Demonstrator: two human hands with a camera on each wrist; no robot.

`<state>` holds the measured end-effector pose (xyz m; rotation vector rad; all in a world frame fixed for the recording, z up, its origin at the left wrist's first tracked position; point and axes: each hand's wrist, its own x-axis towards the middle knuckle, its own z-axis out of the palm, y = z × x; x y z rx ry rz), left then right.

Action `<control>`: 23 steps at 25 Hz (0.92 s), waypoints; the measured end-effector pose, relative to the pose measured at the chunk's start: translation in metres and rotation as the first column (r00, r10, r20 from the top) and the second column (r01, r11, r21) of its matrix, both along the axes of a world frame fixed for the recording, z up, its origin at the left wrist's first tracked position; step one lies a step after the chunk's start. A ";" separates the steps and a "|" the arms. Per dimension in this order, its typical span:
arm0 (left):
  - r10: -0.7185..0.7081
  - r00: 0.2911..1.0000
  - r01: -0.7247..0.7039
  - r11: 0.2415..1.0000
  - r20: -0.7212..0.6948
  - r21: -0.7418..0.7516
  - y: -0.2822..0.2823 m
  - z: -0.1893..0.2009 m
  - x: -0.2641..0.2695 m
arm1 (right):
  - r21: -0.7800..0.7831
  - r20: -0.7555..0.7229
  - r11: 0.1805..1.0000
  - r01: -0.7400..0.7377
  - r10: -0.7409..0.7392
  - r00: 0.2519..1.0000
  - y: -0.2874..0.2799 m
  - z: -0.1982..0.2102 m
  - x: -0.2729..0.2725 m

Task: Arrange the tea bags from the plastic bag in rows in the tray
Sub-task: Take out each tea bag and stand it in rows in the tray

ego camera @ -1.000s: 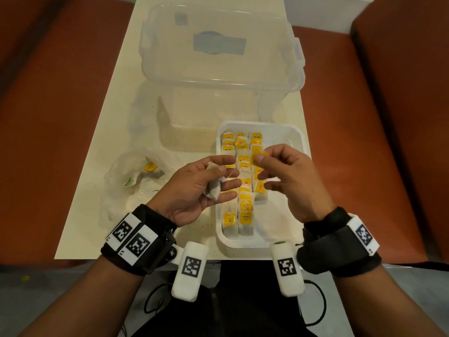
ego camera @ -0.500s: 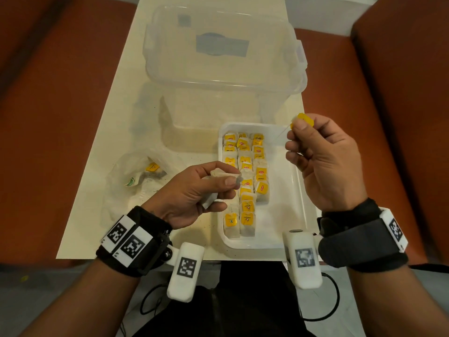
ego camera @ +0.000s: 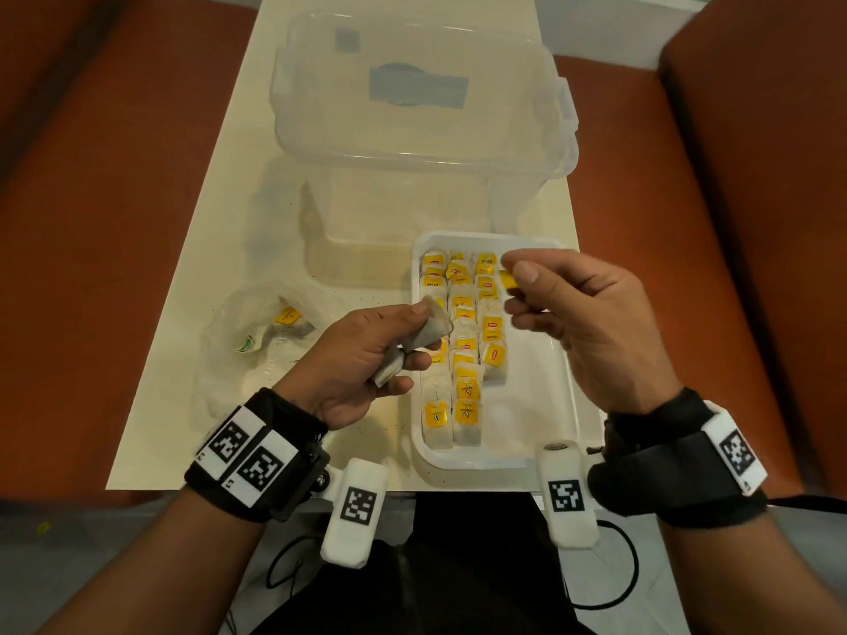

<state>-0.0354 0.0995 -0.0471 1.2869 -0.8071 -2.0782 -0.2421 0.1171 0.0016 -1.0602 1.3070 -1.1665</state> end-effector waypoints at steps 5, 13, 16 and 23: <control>0.058 0.997 -0.059 0.998 0.058 0.028 0.004 0.002 -0.011 | 0.057 -0.148 0.985 -0.161 0.168 0.975 0.005 -0.018 0.020; 0.089 0.993 -0.084 0.994 -0.071 0.066 0.008 0.004 -0.016 | 0.112 -0.343 0.994 0.013 0.027 0.939 0.004 -0.035 0.025; 0.048 0.997 -0.047 0.999 -0.066 0.016 0.009 0.003 -0.015 | 0.177 -0.388 0.984 -0.005 0.074 0.919 0.003 -0.034 0.022; 0.072 0.996 -0.072 0.997 -0.046 -0.005 0.010 -0.006 -0.018 | 0.318 -0.160 0.946 -0.064 0.120 0.980 0.002 -0.034 0.017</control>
